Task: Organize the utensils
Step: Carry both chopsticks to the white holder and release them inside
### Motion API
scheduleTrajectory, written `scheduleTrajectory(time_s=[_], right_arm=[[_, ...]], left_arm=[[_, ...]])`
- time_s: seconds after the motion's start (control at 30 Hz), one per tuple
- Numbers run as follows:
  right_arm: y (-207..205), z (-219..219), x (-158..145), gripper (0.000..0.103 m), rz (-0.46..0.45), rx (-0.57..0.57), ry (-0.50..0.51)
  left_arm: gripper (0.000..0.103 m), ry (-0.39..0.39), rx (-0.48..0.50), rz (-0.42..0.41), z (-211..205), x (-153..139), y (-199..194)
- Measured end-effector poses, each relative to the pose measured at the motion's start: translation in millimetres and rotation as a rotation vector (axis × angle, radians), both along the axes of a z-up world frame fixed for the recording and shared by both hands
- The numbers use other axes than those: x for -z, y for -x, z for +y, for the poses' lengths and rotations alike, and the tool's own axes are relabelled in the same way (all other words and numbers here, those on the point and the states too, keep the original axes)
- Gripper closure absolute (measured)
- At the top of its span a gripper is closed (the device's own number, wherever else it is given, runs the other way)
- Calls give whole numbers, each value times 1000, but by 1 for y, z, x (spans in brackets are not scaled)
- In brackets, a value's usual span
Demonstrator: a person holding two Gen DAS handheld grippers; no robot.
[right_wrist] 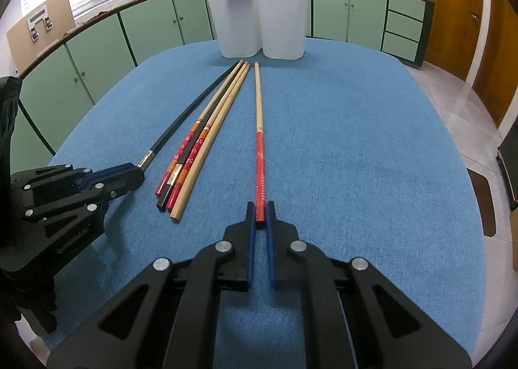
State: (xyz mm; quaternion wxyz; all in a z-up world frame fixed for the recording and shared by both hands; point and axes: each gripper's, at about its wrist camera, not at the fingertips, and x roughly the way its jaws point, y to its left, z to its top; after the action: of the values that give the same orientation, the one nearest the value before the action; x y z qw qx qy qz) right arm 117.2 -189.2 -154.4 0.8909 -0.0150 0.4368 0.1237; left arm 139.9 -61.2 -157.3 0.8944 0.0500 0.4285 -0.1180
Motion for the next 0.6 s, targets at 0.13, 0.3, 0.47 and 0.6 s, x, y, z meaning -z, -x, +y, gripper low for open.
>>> scheduleTrajectory(time_s=[0.13, 0.3, 0.47, 0.6], right_arm=[[3, -1, -7, 98, -27, 2, 2], [6, -7, -34, 98, -90, 0, -7], [7, -14, -72, 98, -162, -3, -20], [2, -23, -105, 98, -219, -5, -48]], left_arm=[[96, 13, -7, -10, 5, -6, 3], [96, 13, -16, -75, 14, -34, 11], [96, 35, -23, -169, 24, -75, 17], [97, 60, -13, -246, 28, -108, 15]])
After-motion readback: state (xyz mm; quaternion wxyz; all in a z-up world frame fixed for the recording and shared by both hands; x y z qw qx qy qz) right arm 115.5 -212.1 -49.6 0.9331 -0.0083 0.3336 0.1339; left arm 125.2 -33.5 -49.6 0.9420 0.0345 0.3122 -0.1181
